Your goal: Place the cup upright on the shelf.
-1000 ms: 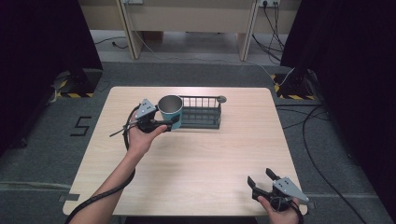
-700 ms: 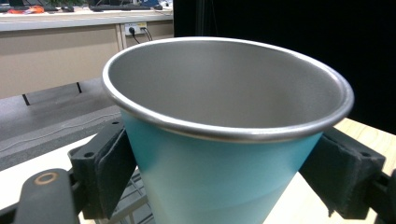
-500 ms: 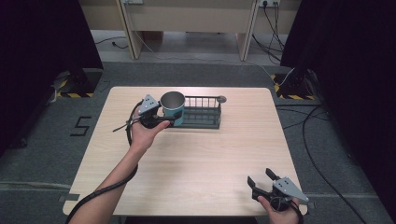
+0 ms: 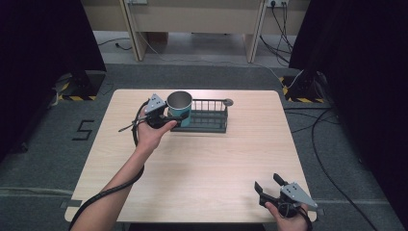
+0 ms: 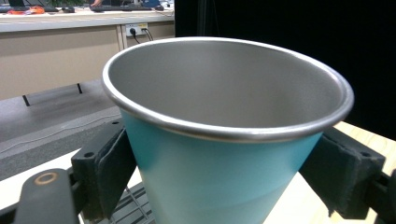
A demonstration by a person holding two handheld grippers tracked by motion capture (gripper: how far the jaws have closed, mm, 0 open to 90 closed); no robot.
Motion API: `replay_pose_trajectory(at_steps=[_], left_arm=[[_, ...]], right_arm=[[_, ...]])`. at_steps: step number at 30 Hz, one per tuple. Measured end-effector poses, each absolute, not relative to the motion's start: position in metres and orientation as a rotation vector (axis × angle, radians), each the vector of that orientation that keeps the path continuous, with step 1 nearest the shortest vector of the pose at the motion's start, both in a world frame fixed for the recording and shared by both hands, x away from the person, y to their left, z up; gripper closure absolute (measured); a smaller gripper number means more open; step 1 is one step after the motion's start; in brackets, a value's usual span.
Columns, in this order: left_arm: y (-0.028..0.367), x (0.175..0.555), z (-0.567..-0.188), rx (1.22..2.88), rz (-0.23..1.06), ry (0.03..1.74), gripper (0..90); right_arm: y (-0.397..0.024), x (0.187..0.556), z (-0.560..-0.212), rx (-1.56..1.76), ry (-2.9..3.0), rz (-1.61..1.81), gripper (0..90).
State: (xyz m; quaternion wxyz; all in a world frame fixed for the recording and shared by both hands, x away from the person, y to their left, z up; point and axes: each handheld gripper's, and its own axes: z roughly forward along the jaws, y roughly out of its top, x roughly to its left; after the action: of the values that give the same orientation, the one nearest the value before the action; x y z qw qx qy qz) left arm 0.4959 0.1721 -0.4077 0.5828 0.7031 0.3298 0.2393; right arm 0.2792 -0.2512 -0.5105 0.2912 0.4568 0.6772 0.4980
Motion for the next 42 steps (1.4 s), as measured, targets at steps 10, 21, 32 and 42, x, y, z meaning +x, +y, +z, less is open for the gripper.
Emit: replay_pose_trajectory(at_steps=[10, 21, 32, 42], left_arm=[[0.166, 0.506, -0.403, 1.635, 0.552, 0.772, 15.4], [0.163, 0.516, -0.403, 1.63, 0.553, 0.786, 15.4], [0.156, 0.526, -0.405, 1.632, 0.558, 0.798, 15.4], [0.151, 0.533, -0.407, 1.628, 0.556, 0.809, 15.3]], right_arm=[[-0.252, 0.279, -0.51, 1.225, 1.803, 1.334, 19.9], [-0.252, 0.279, -0.51, 1.225, 1.8, 1.336, 19.9], [-0.253, 0.279, -0.511, 1.223, 1.798, 1.338, 19.9], [-0.253, 0.279, -0.511, 1.222, 1.798, 1.339, 19.9]])
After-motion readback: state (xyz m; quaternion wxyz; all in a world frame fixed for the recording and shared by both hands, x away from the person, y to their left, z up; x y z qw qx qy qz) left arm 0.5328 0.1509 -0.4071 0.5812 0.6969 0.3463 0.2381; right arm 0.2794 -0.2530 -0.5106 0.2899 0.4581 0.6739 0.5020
